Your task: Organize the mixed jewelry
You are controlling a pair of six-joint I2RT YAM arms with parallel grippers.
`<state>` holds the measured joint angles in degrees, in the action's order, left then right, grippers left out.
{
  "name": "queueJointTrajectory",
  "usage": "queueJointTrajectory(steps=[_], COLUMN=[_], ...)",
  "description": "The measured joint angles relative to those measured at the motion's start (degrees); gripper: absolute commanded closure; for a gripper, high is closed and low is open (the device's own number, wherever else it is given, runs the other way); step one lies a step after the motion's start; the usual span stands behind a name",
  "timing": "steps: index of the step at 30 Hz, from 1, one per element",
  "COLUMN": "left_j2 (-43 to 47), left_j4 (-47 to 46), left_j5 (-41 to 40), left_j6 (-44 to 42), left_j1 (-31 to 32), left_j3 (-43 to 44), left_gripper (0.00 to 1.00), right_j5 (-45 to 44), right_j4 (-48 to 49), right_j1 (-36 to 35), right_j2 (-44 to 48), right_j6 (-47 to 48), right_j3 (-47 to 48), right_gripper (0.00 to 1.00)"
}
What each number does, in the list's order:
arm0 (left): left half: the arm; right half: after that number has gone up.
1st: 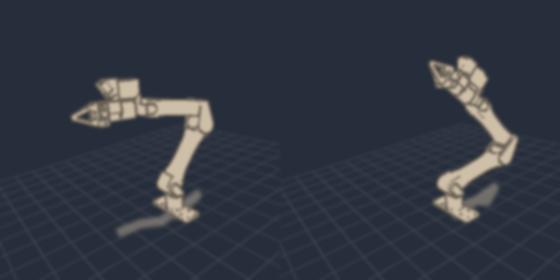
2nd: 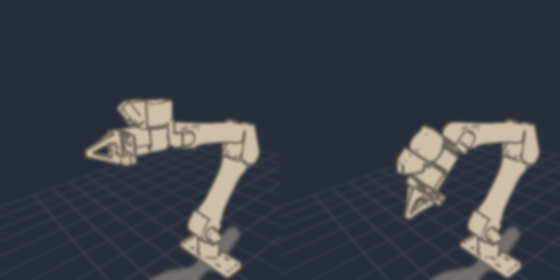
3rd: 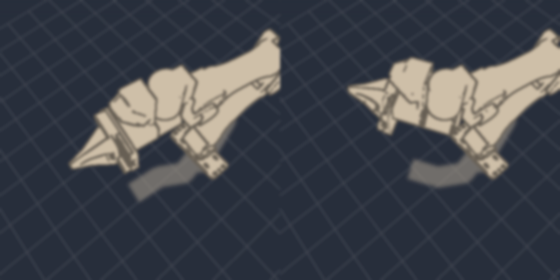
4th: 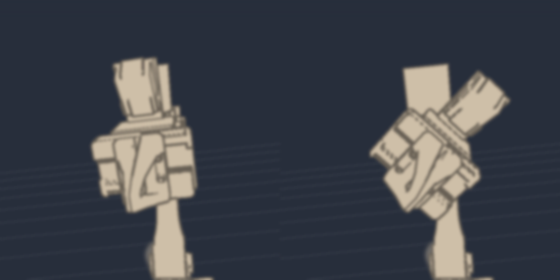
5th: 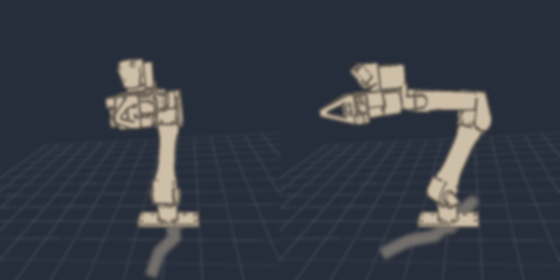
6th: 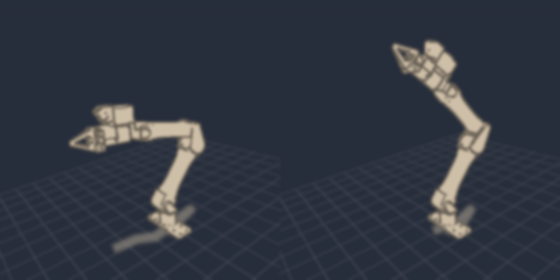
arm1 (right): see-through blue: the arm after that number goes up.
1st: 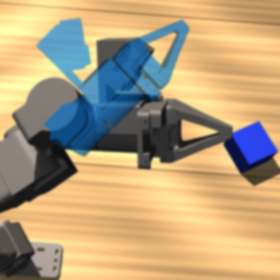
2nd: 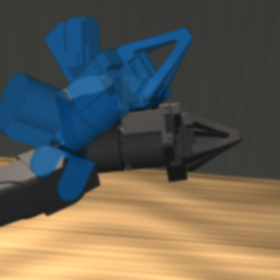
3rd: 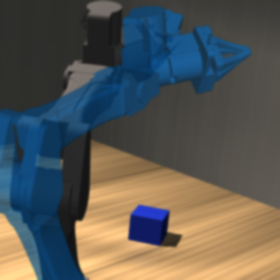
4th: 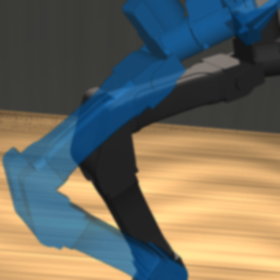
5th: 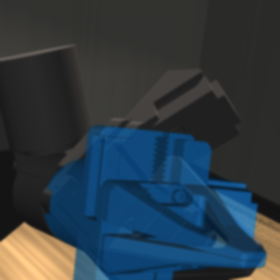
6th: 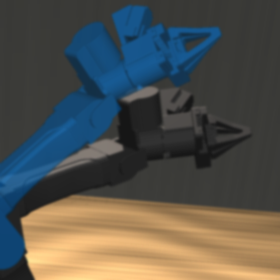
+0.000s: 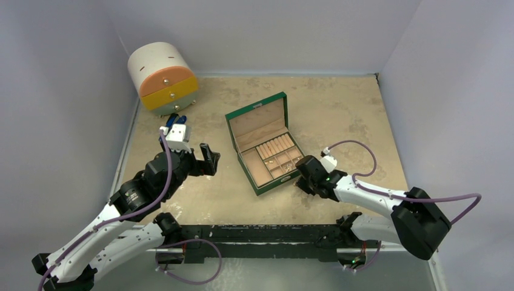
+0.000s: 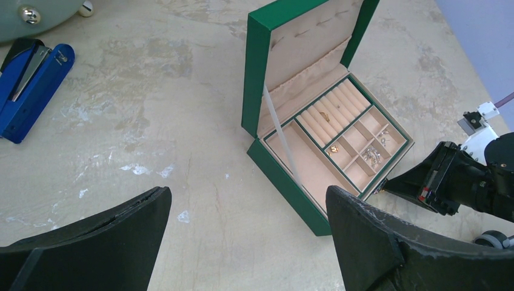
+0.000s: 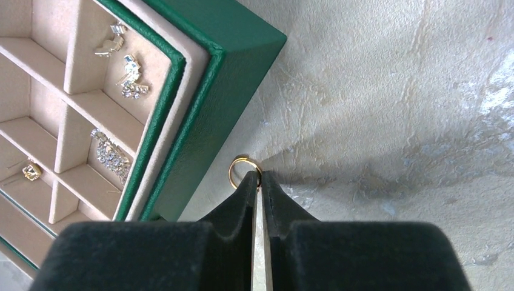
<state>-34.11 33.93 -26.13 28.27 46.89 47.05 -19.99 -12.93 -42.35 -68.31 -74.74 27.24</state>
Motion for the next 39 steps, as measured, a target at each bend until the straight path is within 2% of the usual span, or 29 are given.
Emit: queueJointTrajectory(steps=[9,21,26,28,32,39], left_j2=[0.0,0.3,0.3,0.3,0.3,0.3], left_j4=[0.0,0.0,0.0,0.0,0.0,0.0], left_j5=[0.0,0.0,0.1,0.2,0.2,0.2], left_j6=[0.0,0.0,0.0,0.0,0.0,0.0], left_j1=[0.0,0.0,0.0,0.0,0.0,0.0], left_j3=[0.0,0.0,0.0,0.0,0.0,0.0], left_gripper=[0.00,0.00,0.00,0.00,0.00,0.00], right_j5=[3.4,13.4,17.3,18.4,18.2,13.6], right_j4=[3.8,8.7,10.4,10.5,9.9,6.3], right_j1=[0.0,-0.1,-1.1,-2.0,-5.7,-11.2], right_j2=[1.4,1.1,2.0,2.7,4.0,5.1], right_j6=[7.5,29.0,35.1,37.1,40.6,41.8], right_j3=[-1.5,-2.4,-3.3,-3.3,-2.5,2.4], right_gripper=[1.00,1.00,1.00,0.97,0.84,0.76])
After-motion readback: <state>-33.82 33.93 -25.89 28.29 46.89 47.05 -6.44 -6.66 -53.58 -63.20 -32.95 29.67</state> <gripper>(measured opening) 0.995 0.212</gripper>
